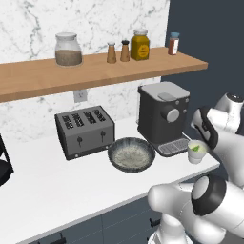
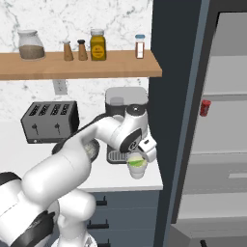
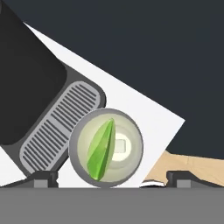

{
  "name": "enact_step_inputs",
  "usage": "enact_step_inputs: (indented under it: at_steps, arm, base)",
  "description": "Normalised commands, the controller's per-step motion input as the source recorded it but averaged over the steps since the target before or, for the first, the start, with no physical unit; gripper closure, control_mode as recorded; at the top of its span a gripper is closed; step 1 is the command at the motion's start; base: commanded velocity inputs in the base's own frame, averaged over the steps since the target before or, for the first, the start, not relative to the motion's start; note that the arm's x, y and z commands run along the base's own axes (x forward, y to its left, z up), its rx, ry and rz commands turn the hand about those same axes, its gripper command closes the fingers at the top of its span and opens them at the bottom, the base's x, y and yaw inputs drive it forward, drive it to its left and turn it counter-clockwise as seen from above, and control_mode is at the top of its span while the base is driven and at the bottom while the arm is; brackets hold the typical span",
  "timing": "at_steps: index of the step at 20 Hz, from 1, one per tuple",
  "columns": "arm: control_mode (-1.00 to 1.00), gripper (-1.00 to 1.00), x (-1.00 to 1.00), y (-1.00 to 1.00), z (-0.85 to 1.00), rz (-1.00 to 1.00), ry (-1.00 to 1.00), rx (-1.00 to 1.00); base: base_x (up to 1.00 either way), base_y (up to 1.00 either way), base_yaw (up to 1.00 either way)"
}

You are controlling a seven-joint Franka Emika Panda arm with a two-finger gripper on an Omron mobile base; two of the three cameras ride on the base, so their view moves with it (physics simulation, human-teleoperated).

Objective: Grab a lemon wedge from the fridge and one ice cube from the ice bowl, and put them in the glass of lemonade.

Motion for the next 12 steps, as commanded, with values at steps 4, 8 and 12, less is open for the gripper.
enact_step_inputs:
  at_steps: [4, 8, 12]
  arm:
    - [-1.0, -1.0, -0.19, 0.07, 0.17, 0.0, -0.06, 0.0]
    - [-1.0, -1.0, -0.32, 0.38, 0.18, 0.04, -0.02, 0.0]
    - [-1.0, -1.0, -0.35, 0.79, 0.2, 0.07, 0.0, 0.0]
  base:
    - [0.0, 0.0, 0.0]
    - [0.0, 0.0, 0.0]
    - [0.0, 0.0, 0.0]
